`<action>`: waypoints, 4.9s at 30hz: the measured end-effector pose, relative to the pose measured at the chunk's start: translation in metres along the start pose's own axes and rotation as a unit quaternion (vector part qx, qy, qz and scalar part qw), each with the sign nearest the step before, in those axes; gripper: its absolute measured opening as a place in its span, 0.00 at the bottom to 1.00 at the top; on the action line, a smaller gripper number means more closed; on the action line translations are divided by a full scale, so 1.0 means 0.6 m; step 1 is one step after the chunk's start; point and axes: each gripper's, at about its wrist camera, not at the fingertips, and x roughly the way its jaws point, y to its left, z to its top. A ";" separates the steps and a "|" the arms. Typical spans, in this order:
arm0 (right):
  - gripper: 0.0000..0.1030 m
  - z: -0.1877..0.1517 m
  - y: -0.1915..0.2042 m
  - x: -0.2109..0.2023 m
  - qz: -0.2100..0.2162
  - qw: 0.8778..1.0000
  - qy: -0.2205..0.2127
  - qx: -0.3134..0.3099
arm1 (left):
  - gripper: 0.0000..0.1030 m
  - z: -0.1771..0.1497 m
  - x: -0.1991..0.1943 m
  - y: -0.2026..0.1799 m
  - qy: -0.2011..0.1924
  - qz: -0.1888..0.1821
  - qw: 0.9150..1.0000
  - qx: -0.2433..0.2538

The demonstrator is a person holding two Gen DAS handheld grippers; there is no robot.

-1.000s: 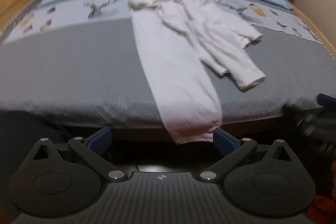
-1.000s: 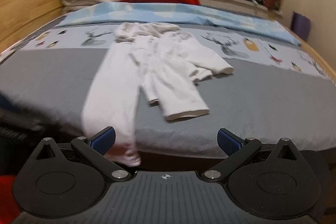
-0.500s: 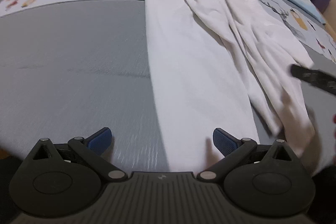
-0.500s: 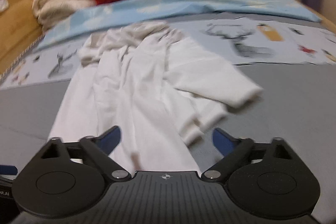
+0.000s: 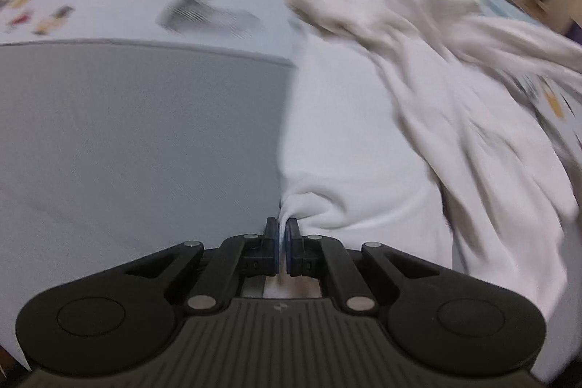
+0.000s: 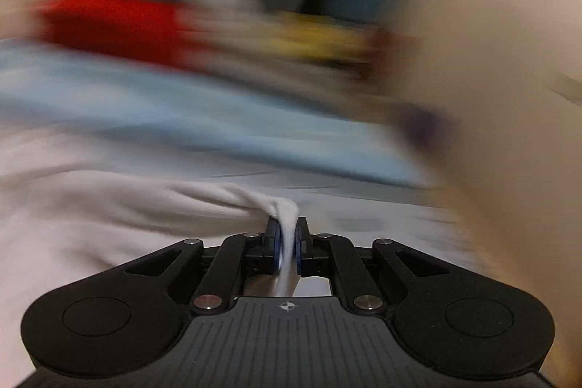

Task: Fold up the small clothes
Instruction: 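Grasp the white shirt hem with the right tool while the left tool grasps another hem edge, then pull the shirt hem apart with both tools to spread the shirt flat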

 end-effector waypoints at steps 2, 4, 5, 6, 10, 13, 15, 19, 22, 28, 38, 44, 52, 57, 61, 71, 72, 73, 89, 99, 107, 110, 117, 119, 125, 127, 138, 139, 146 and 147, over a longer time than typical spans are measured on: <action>0.39 0.041 -0.083 0.080 -0.097 0.987 0.071 0.108 | 0.03 0.034 -0.001 0.033 -0.025 0.036 0.999 -0.008; 0.59 0.037 -0.115 0.082 -0.055 0.985 0.067 0.151 | 0.03 0.070 0.005 0.063 -0.046 0.081 0.996 -0.009; 0.64 0.022 -0.114 0.070 -0.012 0.987 0.049 0.150 | 0.03 0.093 0.012 0.080 -0.056 0.109 0.993 -0.008; 0.70 0.001 -0.103 0.059 0.029 0.990 0.047 0.133 | 0.03 0.117 0.020 0.095 -0.063 0.135 0.989 -0.004; 0.71 -0.110 -0.025 0.024 0.183 0.975 0.112 0.064 | 0.03 0.219 0.057 0.155 -0.090 0.276 0.956 0.035; 0.71 -0.167 0.038 0.009 0.260 0.952 0.156 0.050 | 0.03 0.303 0.068 0.209 -0.091 0.335 0.938 0.018; 0.71 -0.195 0.063 -0.007 0.283 0.946 0.155 0.028 | 0.03 0.340 0.068 0.231 -0.092 0.346 0.934 -0.011; 0.81 -0.204 0.087 0.018 0.301 0.938 0.172 0.019 | 0.31 0.337 0.060 0.203 -0.096 0.305 0.947 -0.016; 0.77 -0.223 0.095 0.034 0.322 0.927 0.186 0.047 | 0.86 0.277 0.042 0.148 -0.089 0.213 0.973 -0.002; 0.08 -0.204 0.067 -0.022 0.328 0.932 0.129 0.082 | 0.86 0.061 -0.056 -0.016 -0.004 -0.051 0.994 0.096; 0.08 -0.190 0.007 -0.061 0.304 0.929 0.092 0.192 | 0.86 -0.174 -0.096 -0.183 0.011 -0.104 0.978 0.178; 0.08 -0.198 -0.005 -0.039 0.313 0.921 0.097 0.210 | 0.86 -0.167 -0.078 -0.196 0.023 -0.081 0.986 0.143; 0.08 -0.206 -0.016 -0.016 0.299 0.918 0.112 0.237 | 0.09 -0.128 -0.059 -0.182 0.000 -0.048 0.991 0.124; 0.08 -0.221 -0.048 -0.038 0.294 0.915 0.152 0.229 | 0.09 -0.105 -0.145 -0.046 -0.036 0.007 0.992 0.122; 0.08 -0.270 -0.051 -0.090 0.321 0.907 0.205 0.178 | 0.27 -0.134 -0.188 0.022 -0.029 0.014 0.988 0.150; 0.49 -0.366 -0.087 -0.196 0.273 0.938 0.158 0.146 | 0.42 -0.185 -0.157 0.063 -0.043 0.013 0.995 0.088; 0.49 -0.375 -0.083 -0.203 0.274 0.939 0.163 0.127 | 0.43 -0.184 -0.154 0.072 -0.045 0.011 0.996 0.075; 0.49 -0.383 -0.076 -0.204 0.274 0.941 0.170 0.103 | 0.43 -0.180 -0.149 0.081 -0.043 0.005 0.997 0.059; 0.47 -0.350 -0.006 -0.177 0.318 0.932 0.129 0.117 | 0.43 -0.143 -0.114 0.130 -0.030 -0.015 0.998 -0.062; 0.00 -0.350 0.018 -0.156 0.306 0.931 0.163 0.111 | 0.38 -0.158 -0.113 0.084 -0.023 -0.035 0.999 0.029; 0.00 -0.357 -0.073 -0.197 0.250 0.947 0.138 0.147 | 0.06 -0.199 -0.153 0.105 -0.028 -0.055 0.996 0.057; 0.02 -0.374 -0.087 -0.189 0.270 0.934 0.169 0.163 | 0.06 -0.196 -0.154 0.114 -0.028 -0.071 0.996 0.038; 0.43 -0.396 -0.059 -0.202 0.289 0.936 0.178 0.096 | 0.07 -0.155 -0.130 0.141 -0.005 -0.107 0.992 -0.061; 0.44 -0.397 -0.042 -0.203 0.299 0.935 0.176 0.071 | 0.07 -0.148 -0.122 0.150 0.002 -0.109 0.990 -0.085; 0.44 -0.372 -0.003 -0.205 0.309 0.941 0.122 0.060 | 0.07 -0.141 -0.113 0.151 0.003 -0.101 0.991 -0.088; 0.44 -0.358 0.011 -0.196 0.297 0.947 0.108 0.061 | 0.07 -0.140 -0.110 0.152 0.005 -0.100 0.991 -0.091; 0.44 -0.338 0.075 -0.182 0.294 0.948 0.118 0.013 | 0.08 -0.142 -0.105 0.140 -0.003 -0.087 0.994 -0.065; 0.44 -0.341 0.081 -0.191 0.292 0.949 0.114 -0.005 | 0.08 -0.143 -0.105 0.139 -0.003 -0.087 0.994 -0.064; 0.42 -0.335 0.080 -0.201 0.226 0.972 0.064 -0.022 | 0.08 -0.144 -0.107 0.125 -0.011 -0.076 0.996 -0.040; 0.37 -0.332 0.071 -0.193 0.224 0.972 0.074 -0.004 | 0.08 -0.145 -0.108 0.122 -0.013 -0.072 0.997 -0.032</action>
